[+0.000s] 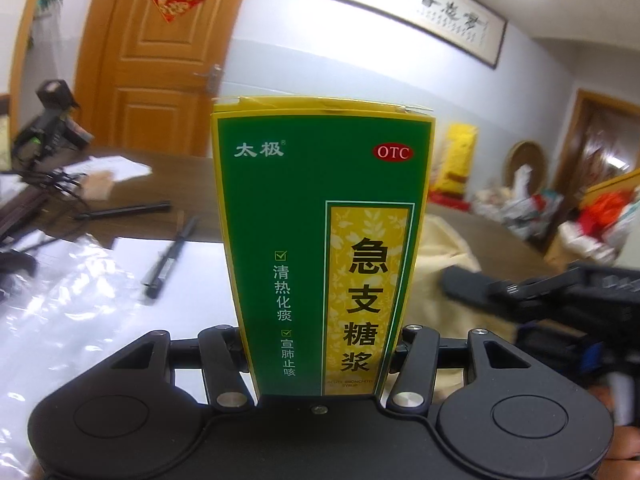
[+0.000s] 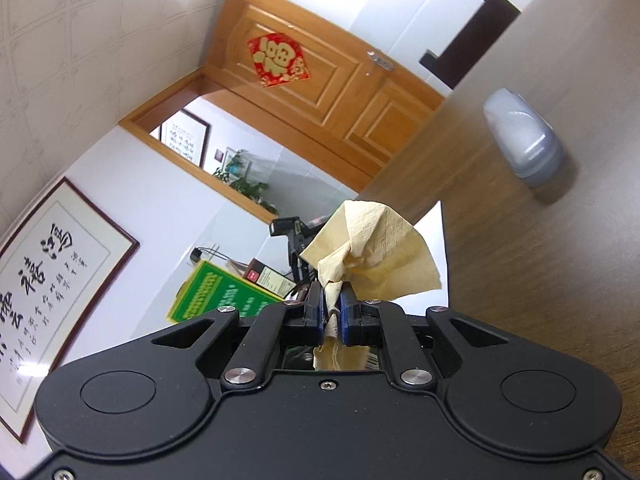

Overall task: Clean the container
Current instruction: 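Wipe the box's side face and top with the right gripper's cloth, then lower the cloth and open the right gripper while the left gripper sets the box down and opens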

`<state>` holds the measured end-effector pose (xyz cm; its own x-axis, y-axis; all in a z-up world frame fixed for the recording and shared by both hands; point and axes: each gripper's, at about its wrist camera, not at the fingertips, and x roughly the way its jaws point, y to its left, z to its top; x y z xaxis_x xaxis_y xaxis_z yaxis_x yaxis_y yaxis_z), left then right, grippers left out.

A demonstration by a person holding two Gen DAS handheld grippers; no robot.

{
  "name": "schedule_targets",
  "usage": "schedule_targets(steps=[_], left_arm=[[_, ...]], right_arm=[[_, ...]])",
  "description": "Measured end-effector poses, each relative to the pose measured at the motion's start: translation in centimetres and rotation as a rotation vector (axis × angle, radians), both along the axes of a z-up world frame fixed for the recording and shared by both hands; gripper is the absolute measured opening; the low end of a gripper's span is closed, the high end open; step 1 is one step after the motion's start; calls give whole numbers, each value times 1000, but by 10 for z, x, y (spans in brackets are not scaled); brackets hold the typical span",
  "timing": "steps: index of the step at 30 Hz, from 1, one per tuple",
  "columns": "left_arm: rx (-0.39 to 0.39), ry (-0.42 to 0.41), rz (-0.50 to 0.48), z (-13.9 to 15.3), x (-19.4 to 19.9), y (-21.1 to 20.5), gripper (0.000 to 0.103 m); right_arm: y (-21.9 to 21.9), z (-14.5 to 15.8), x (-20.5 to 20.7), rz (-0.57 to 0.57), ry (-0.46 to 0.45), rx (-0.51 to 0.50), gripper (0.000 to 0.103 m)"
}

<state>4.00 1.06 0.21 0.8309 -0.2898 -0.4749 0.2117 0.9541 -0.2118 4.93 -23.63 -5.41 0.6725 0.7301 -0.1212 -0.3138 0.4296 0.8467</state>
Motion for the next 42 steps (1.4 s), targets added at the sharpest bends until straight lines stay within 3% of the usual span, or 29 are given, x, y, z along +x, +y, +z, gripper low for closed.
schedule_targets(steps=[12, 20, 23, 30, 39, 41, 42], left_arm=[[85, -1, 37, 0, -2, -9, 49], [107, -42, -46, 0, -11, -22, 50], [121, -73, -81, 0, -16, -28, 50], [181, -152, -26, 3, -25, -33, 50], [190, -163, -22, 5, -28, -36, 51], [196, -205, -7, 8, -34, -35, 56], [204, -235, 6, 9, -38, -35, 69]], right_arm=[[0, 20, -19, 46, -133, -3, 9], [9, 43, -39, 57, -306, -37, 9], [12, 47, -41, 82, -322, -53, 9], [19, 58, -53, 121, -386, -81, 9], [8, 59, -49, 56, -342, -55, 9], [4, 61, -50, -1, -334, -90, 9], [2, 62, -50, -30, -330, -110, 9]])
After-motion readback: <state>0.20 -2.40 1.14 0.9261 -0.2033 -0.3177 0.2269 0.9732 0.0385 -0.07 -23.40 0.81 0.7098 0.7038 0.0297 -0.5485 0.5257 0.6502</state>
